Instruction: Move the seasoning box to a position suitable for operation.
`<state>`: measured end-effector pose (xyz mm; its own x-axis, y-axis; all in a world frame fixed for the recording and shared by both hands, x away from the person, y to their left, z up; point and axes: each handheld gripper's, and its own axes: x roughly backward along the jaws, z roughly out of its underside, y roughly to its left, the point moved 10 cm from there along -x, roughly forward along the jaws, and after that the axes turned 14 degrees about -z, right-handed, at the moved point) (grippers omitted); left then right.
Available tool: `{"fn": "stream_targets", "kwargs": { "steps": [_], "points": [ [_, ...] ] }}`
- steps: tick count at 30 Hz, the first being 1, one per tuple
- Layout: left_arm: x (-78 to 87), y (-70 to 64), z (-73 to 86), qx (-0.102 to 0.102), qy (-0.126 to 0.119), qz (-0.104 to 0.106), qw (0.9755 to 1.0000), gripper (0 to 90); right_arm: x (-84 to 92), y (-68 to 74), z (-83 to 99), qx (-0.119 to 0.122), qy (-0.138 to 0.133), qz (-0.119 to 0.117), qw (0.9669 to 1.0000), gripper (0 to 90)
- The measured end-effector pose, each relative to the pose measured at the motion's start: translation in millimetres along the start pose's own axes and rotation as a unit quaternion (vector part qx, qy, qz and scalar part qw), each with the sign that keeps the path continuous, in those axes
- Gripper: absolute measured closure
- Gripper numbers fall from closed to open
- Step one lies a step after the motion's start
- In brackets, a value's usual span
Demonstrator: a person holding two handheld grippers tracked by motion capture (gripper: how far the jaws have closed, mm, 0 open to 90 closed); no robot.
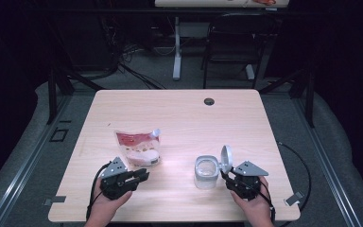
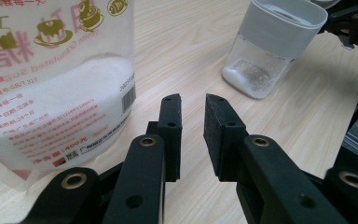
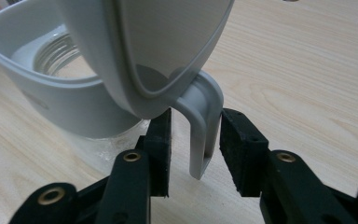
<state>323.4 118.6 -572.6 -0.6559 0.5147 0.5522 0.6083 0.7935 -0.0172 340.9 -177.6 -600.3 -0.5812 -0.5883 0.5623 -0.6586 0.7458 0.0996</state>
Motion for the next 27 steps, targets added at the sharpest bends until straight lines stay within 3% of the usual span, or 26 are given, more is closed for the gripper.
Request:
{"fn": "stream_targets", "kwargs": {
  "steps": [3, 5, 13, 27],
  "points": [
    [0.4, 0.7, 0.4, 0.003, 0.001, 0.0, 1.0, 77.4, 0.2, -3.1, 0.3, -0.004, 0.002, 0.005, 1.0, 73.1],
    [0.6, 1.2, 0.6, 0.003, 0.001, 0.0, 1.0, 77.4, 0.4, -3.9, -0.2, -0.012, -0.002, -0.001, 0.9999, 73.3],
    [3.0, 1.6, 0.6, 0.006, -0.002, 0.001, 1.0, 77.3, -0.8, -11.1, -2.6, -0.006, 0.0, -0.02, 0.9998, 74.0],
    [5.5, 5.7, 1.2, 0.014, -0.005, -0.005, 0.9999, 77.2, 0.1, -27.9, -7.4, -0.032, -0.018, -0.025, 0.999, 75.5]
  ]
}}
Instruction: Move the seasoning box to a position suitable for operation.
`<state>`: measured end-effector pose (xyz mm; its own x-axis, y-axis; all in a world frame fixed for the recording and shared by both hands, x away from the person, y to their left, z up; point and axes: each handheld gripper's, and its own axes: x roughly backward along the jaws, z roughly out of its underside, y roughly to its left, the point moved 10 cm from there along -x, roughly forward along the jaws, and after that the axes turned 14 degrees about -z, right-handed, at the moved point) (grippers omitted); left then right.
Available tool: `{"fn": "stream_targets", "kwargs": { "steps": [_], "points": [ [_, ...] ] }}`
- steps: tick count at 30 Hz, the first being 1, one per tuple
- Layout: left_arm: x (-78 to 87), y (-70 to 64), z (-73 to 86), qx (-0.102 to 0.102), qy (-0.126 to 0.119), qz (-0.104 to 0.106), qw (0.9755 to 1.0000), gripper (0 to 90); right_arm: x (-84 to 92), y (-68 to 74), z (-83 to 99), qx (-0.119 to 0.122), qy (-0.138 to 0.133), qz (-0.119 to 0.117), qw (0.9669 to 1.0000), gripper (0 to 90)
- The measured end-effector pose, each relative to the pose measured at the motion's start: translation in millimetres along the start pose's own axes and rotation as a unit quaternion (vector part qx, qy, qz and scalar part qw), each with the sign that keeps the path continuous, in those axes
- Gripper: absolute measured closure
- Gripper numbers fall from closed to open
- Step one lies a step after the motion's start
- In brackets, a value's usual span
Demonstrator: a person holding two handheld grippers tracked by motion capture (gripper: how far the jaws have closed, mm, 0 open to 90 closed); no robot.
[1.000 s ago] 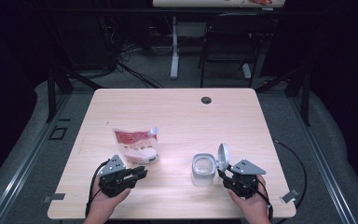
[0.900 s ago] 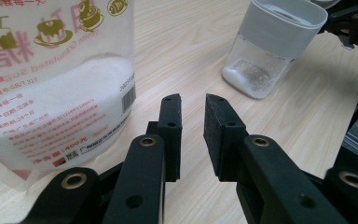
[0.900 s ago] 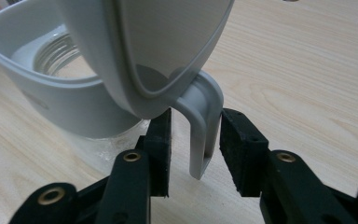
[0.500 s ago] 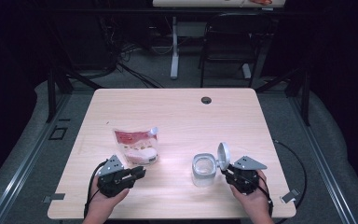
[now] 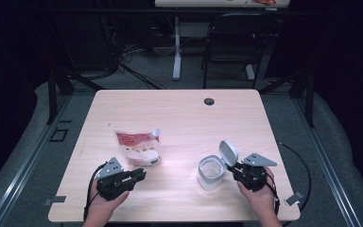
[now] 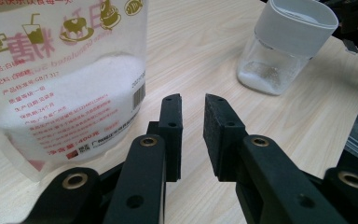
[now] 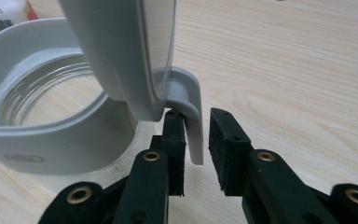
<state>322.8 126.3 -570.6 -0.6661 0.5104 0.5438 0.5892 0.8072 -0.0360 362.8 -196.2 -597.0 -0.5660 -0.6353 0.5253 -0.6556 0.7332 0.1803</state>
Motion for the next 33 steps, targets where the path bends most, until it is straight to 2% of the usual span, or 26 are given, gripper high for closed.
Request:
{"fn": "stream_targets", "kwargs": {
  "steps": [3, 7, 9, 16, 17, 18, 20, 22, 26, 33],
  "points": [
    [0.4, 1.3, 0.0, -0.001, 0.0, -0.002, 1.0, 77.1, -0.7, -2.2, -0.9, -0.002, -0.001, -0.002, 1.0, 75.3],
    [0.5, 2.7, -0.3, 0.0, 0.0, -0.002, 1.0, 77.0, -2.1, -3.4, -2.5, -0.007, 0.001, -0.009, 0.9999, 79.5],
    [0.3, 3.8, -0.5, 0.001, -0.001, -0.004, 1.0, 76.8, -3.5, -4.3, -3.9, -0.004, 0.001, -0.005, 1.0, 79.5],
    [-0.3, 8.0, -0.1, 0.001, 0.0, -0.011, 0.9999, 76.2, -8.2, -3.3, -8.1, -0.006, -0.002, -0.017, 0.9998, 79.9],
    [0.3, 8.7, 0.3, 0.0, 0.003, -0.011, 0.9999, 76.2, -9.9, -1.2, -9.2, -0.006, -0.002, -0.023, 0.9997, 81.3],
    [0.6, 10.2, 0.2, -0.001, 0.002, -0.013, 0.9999, 76.1, -10.3, 0.7, -9.6, -0.006, -0.003, -0.03, 0.9995, 89.1],
    [0.6, 10.2, 0.0, 0.002, 0.0, -0.012, 0.9999, 76.1, -11.4, 3.0, -11.0, -0.008, -0.009, -0.037, 0.9993, 89.0],
    [1.1, 11.2, -0.2, 0.004, -0.002, -0.015, 0.9999, 76.0, -14.4, 7.1, -11.5, 0.004, -0.005, -0.033, 0.9994, 85.2],
    [2.1, 12.6, -0.4, 0.006, -0.003, -0.015, 0.9999, 76.0, -17.3, 10.8, -9.9, 0.008, 0.001, -0.037, 0.9993, 86.9],
    [2.1, 14.8, 0.2, 0.004, -0.002, -0.015, 0.9999, 76.0, -16.3, 11.2, -7.3, -0.002, 0.001, -0.044, 0.999, 87.4]
  ]
}}
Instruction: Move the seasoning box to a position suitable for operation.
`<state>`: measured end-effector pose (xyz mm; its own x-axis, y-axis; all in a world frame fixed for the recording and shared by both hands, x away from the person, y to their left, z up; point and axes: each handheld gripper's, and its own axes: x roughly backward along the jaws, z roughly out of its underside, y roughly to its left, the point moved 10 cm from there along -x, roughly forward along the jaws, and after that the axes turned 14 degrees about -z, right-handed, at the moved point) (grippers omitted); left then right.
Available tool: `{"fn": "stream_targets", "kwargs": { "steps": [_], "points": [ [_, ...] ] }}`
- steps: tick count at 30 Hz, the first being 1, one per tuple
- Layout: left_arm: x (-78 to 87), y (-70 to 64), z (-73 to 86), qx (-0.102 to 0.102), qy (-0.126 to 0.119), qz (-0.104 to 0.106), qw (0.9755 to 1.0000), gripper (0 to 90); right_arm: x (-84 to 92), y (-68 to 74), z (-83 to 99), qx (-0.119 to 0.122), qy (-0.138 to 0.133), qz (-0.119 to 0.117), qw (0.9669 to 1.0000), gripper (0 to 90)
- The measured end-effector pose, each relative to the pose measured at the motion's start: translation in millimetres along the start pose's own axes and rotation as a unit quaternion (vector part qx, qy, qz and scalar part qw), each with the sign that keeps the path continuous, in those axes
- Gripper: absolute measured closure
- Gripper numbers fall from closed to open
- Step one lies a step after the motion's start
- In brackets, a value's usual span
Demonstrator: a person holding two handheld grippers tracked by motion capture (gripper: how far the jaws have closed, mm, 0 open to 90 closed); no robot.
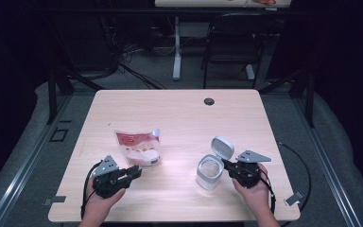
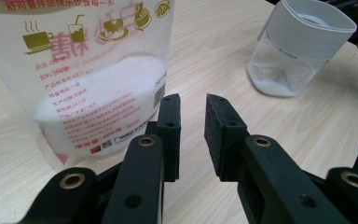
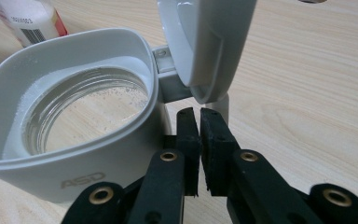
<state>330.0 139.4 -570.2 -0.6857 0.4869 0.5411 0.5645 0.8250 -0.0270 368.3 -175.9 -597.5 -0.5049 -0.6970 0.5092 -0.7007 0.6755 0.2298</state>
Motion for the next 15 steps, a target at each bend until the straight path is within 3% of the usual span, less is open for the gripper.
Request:
{"fn": "stream_targets", "kwargs": {
  "steps": [15],
  "points": [
    [1.5, 5.4, -0.4, 0.005, -0.001, -0.005, 1.0, 76.0, -7.0, 6.7, -0.1, 0.009, 0.005, -0.013, 0.9999, 88.5]
  ]
}}
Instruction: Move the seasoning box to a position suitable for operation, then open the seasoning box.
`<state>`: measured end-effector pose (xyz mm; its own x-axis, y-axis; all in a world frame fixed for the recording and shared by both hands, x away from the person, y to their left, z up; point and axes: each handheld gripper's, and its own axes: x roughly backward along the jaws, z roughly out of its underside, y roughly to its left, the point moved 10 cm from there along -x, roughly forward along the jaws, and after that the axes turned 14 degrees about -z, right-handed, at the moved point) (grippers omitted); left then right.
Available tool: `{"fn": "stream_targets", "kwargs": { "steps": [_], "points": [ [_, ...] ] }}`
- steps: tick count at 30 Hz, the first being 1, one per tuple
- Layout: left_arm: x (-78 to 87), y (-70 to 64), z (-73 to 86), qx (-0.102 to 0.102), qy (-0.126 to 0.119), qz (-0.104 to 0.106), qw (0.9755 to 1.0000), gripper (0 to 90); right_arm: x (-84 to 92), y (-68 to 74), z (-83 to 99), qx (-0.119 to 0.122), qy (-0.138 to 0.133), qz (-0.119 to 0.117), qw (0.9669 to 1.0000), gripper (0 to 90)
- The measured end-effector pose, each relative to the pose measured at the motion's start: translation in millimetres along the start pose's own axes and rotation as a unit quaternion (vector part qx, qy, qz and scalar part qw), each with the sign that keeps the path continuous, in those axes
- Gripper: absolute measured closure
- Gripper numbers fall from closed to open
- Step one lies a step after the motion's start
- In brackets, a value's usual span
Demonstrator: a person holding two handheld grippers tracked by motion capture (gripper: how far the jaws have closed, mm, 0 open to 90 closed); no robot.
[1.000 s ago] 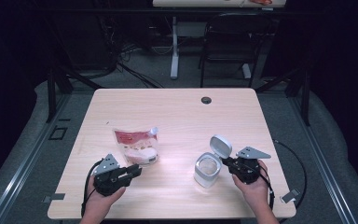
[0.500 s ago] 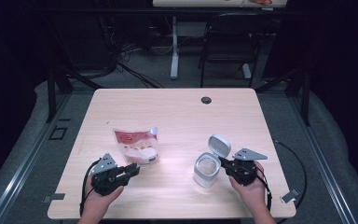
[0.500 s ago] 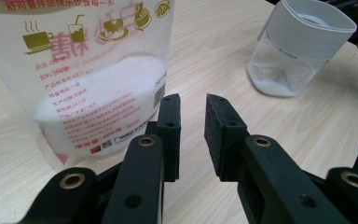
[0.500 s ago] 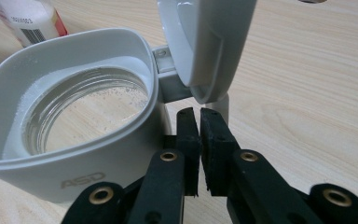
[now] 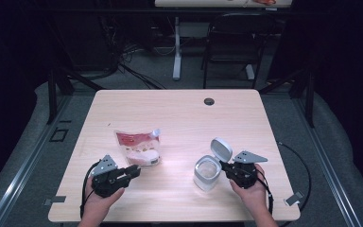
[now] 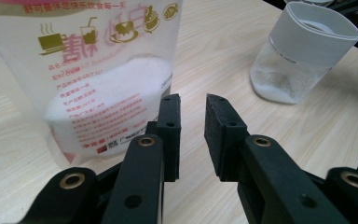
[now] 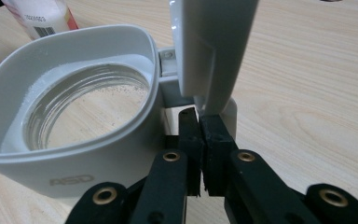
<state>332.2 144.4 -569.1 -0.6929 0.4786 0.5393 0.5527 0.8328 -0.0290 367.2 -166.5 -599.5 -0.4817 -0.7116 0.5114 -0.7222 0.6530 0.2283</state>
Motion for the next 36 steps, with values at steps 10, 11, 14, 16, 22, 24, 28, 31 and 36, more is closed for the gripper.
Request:
{"fn": "stream_targets", "kwargs": {
  "steps": [10, 11, 14, 16, 22, 24, 28, 31, 36],
  "points": [
    [0.7, 3.8, 2.1, 0.002, 0.002, -0.005, 1.0, 76.0, -8.8, 5.1, -4.1, 0.009, 0.004, -0.012, 0.9999, 90.0],
    [0.7, 4.0, 2.2, 0.003, 0.002, -0.004, 1.0, 76.0, -9.3, 5.2, -4.3, 0.008, 0.004, -0.013, 0.9999, 90.0],
    [0.3, 4.5, 1.8, 0.006, -0.001, -0.005, 1.0, 76.0, -12.5, 5.3, -5.2, 0.011, 0.006, -0.018, 0.9998, 90.0],
    [0.2, 5.0, 1.8, 0.01, -0.001, -0.007, 0.9999, 76.0, -13.9, 6.1, -5.8, 0.008, 0.003, -0.021, 0.9997, 90.0],
    [0.5, 9.5, 2.2, 0.007, 0.001, -0.011, 0.9999, 75.6, -14.6, 7.6, -3.9, 0.018, 0.014, -0.023, 0.9995, 88.2],
    [1.0, 10.6, 1.8, 0.006, 0.0, -0.013, 0.9999, 75.4, -11.0, 8.5, -1.5, 0.018, 0.018, -0.023, 0.9994, 86.6],
    [1.9, 13.6, 1.6, 0.009, -0.002, -0.018, 0.9998, 74.9, -5.2, 8.6, 0.7, 0.019, 0.021, -0.02, 0.9994, 81.2],
    [1.9, 17.4, 2.2, 0.01, -0.001, -0.021, 0.9997, 74.4, 6.0, 7.1, 2.3, 0.006, 0.015, -0.015, 0.9998, 79.0],
    [2.8, 24.3, 1.2, 0.016, -0.004, -0.028, 0.9995, 73.7, 17.8, 5.6, 4.3, -0.006, 0.009, -0.012, 0.9999, 75.7]
  ]
}}
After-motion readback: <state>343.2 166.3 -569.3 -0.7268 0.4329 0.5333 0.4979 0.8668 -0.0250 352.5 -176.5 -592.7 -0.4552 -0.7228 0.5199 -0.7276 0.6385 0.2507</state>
